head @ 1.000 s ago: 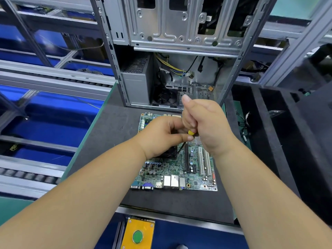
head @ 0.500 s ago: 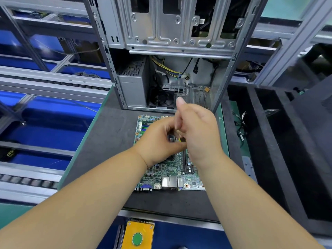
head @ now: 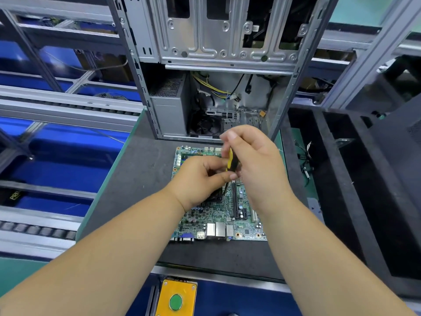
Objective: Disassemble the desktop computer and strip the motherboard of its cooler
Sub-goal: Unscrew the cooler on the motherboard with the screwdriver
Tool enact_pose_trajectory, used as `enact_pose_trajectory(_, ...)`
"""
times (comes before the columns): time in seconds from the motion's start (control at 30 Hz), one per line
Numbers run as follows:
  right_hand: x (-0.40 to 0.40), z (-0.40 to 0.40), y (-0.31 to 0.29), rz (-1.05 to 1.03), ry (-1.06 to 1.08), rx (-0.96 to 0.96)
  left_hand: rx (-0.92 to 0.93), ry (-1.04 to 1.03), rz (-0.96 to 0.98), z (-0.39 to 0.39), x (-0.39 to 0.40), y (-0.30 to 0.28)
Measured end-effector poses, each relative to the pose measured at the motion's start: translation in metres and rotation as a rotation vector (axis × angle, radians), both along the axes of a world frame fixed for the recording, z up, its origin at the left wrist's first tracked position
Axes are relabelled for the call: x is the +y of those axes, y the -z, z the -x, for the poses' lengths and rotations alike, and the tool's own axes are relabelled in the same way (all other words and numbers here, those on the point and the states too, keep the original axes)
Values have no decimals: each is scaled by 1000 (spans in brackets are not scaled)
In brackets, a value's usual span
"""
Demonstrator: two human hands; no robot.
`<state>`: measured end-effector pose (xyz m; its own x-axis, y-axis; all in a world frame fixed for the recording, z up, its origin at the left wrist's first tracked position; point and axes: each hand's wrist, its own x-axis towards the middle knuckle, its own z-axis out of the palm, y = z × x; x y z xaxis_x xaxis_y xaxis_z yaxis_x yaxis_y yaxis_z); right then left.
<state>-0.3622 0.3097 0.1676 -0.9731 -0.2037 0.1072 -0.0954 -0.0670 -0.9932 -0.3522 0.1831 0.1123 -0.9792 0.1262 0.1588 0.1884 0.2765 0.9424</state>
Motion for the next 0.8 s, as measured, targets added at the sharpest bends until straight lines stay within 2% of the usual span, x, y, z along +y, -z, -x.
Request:
enact_pose_trajectory(0.1,-4,-9,8,66,73,-75,42,-34,40,0,3,2)
enact_pose_trajectory(0.23,-8,-6,6,39,24,7,81,-6,55,-3,9,-1)
enact_pose_trajectory(0.3,-9,2,4,29,-18,16,32,10,15,-2,9,-6)
enact_pose_trajectory(0.4,-2,15,3,135,-156,-59,-102,123,-120,1,-1,-14)
enact_pose_trajectory(0.5,8,25,4,171,-275,-69,-174,169,-21,3,-7,-18)
enact_pose_trajectory(0.6,11,27,5,133,-321,-69,-163,142,14,3,-1,-14)
enact_pose_trajectory(0.7,10,23,2,25,-183,-34,-15,52,89,4,3,-7)
enact_pose_trajectory(0.8,2,12,4,-123,214,-25,164,-23,223,3,7,-3)
